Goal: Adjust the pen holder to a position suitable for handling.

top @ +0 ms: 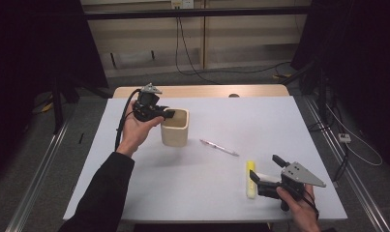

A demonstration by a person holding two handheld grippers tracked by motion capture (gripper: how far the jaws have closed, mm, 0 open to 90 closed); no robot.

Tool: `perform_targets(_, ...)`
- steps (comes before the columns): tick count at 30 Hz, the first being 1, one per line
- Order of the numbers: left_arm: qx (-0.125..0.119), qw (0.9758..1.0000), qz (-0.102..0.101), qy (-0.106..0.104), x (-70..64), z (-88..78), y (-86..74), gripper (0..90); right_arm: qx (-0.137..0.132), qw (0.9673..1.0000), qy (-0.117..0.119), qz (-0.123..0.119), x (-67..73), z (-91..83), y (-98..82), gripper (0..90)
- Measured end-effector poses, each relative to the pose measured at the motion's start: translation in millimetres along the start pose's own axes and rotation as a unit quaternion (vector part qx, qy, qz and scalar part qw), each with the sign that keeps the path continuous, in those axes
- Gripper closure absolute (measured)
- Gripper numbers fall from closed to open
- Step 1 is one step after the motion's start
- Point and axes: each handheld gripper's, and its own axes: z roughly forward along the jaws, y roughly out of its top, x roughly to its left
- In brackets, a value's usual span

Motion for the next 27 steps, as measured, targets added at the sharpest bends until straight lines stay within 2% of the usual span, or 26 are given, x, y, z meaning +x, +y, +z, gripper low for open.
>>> perform_targets(6, -0.004, 1.0, -0.006, 0.0, -9.9, -5.7, -8.8, 69.7, 0.001, 1.0, 0.0, 0.0, 0.2, 0.3, 0.0, 3.8)
perform_targets(11, 0.003, 1.0, -0.002, -0.001, -19.6, -4.9, -16.0, 69.7, 0.001, 1.0, 0.0, 0.0, 0.4, 0.6, 0.1, 3.8)
perform_targets(19, 0.008, 0.9997, -0.009, -0.02, -41.3, 1.7, -26.9, 69.7, 0.001, 1.0, 0.005, -0.002, 1.1, 3.7, 1.0, 3.8)
perform_targets(27, 0.014, 0.9993, -0.007, -0.034, -61.1, 11.7, -32.1, 69.7, 0.002, 1.0, 0.005, -0.002, 1.3, 3.6, 1.0, 3.8)
